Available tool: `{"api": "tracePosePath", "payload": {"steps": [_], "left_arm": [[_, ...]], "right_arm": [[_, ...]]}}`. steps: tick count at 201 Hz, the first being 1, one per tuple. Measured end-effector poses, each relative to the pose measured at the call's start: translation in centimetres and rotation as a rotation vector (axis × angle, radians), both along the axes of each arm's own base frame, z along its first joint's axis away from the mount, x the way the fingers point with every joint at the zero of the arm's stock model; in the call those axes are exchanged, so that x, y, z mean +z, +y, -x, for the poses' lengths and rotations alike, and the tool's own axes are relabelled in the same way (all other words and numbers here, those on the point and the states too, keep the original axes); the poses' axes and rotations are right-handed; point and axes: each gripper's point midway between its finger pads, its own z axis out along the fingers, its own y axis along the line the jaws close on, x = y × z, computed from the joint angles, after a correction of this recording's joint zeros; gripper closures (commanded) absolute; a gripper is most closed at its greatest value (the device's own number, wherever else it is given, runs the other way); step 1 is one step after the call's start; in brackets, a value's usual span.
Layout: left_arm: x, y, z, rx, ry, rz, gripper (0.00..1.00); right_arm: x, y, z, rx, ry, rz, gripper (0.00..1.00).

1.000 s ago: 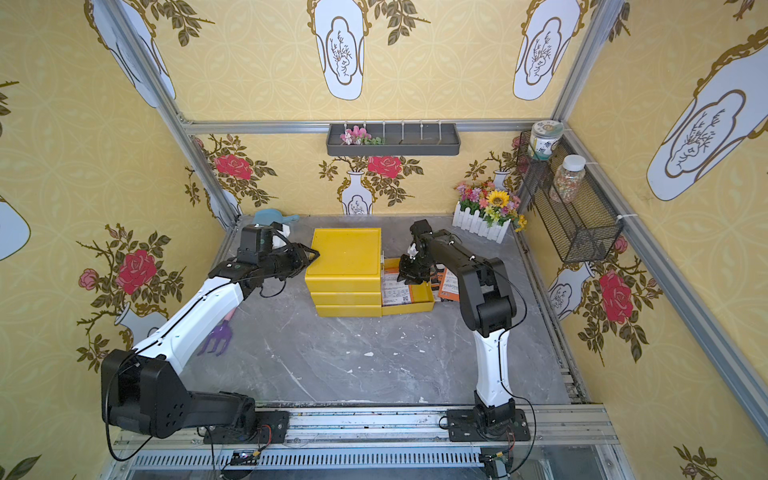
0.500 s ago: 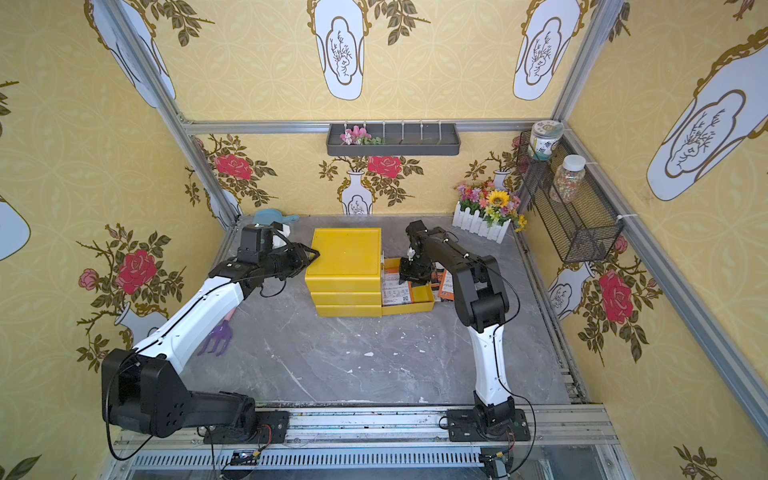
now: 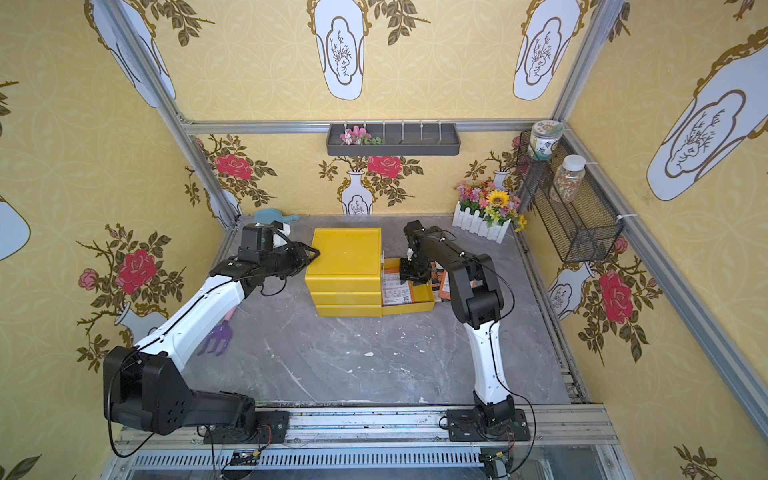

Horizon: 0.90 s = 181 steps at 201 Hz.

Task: Take the seed bags out of the drawer
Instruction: Pick up the seed packet from the drawer.

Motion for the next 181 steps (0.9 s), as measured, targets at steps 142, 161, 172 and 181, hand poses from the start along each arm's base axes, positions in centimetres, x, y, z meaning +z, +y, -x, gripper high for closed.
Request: {"api": "tracePosePath", "payload": {"steps": [142, 161, 172, 181], "left_arm": [[0.0, 0.0, -0.1, 0.003, -0.007, 0.0, 0.57], [0.0, 0.0, -0.1, 0.003, -0.008, 0.0, 0.57], [0.1, 0.1, -0.1, 0.003, -0.01, 0.0, 0.58], [0.0, 0.1, -0.1, 0.003, -0.011, 0.001, 0.57]], "right_arm": [[-0.2, 3.5, 0.2, -0.067, 0.035, -0.234, 0.9], [0.2, 3.4, 0.4, -0.087, 0.045, -0.253, 0.94], [0.4, 3.3, 0.5, -0.091, 0.048, -0.255, 0.96], [0.6, 3.2, 0.5, -0.095, 0.05, -0.257, 0.97]]}}
